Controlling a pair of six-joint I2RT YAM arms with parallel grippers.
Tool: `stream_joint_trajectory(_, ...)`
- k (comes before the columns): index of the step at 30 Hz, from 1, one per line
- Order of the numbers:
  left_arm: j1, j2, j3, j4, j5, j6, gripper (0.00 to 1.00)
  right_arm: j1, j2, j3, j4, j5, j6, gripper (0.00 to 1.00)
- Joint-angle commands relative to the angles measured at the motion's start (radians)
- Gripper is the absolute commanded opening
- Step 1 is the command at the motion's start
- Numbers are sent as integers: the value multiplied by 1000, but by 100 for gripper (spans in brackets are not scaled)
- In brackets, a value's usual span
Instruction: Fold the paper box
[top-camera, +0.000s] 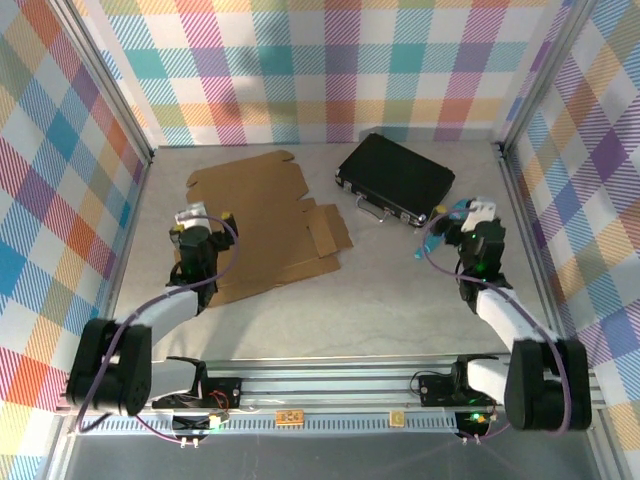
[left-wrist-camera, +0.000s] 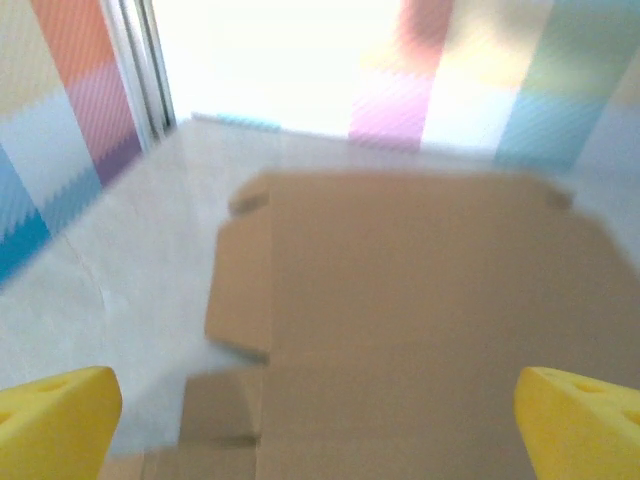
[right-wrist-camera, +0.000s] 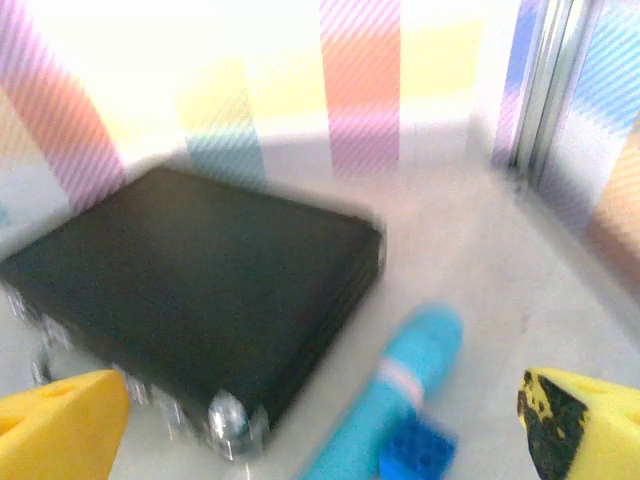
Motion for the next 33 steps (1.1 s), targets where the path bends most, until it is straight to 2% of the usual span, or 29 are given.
stream_joint_trajectory(1,-7,-51,331,-562,-184,-387,100,43,-82,262,-173,81,39,99)
stream_joint_trajectory(3,19,26,651,-1124,-103,-706,100,51,-63,465,-292,121,198,99)
stream_joint_trajectory(4,25,65,736,-1233,-63,-764,100,51,-37,554,-384,141,320,99)
stream_joint_trajectory(5,42,97,780,-1243,65,-763,100,49,-1,678,-589,160,522,99)
stream_joint_trajectory(6,64,122,803,-1246,203,-794,100,46,35,819,-868,164,716,99)
stream_joint_trajectory(7,73,140,817,-1272,273,-845,100,45,63,902,-1060,171,803,99)
stream_joint_trajectory(8,74,152,824,-1305,324,-898,99,45,83,935,-1089,102,804,99)
stream_joint_trajectory(9,74,156,820,-1323,371,-923,96,46,94,929,-1032,-23,723,98)
stream_joint_trajectory(10,74,151,811,-1330,405,-934,93,50,105,928,-1009,-136,682,94)
stream_joint_trajectory(11,72,139,792,-1343,429,-943,91,65,121,938,-1041,-197,680,89)
stream_joint_trajectory(14,73,84,719,-1373,474,-911,83,121,148,893,-1121,-322,709,78)
stream_joint_trajectory(16,72,68,666,-1398,503,-862,77,176,149,819,-1135,-380,727,75)
stream_joint_trajectory(19,68,69,599,-1430,546,-802,64,267,150,656,-1027,-476,820,76)
stream_joint_trajectory(21,54,54,551,-1428,536,-798,53,334,180,572,-936,-503,905,77)
stream_joint_trajectory(22,50,38,524,-1410,534,-805,51,358,197,537,-875,-513,942,78)
stream_joint_trajectory(26,53,-22,401,-1313,578,-878,53,435,312,397,-543,-533,1122,78)
stream_joint_trajectory(29,53,-11,379,-1302,605,-889,56,449,420,340,-375,-510,1216,75)
stream_joint_trajectory(33,43,-20,348,-1248,641,-923,57,449,544,313,-235,-485,1304,72)
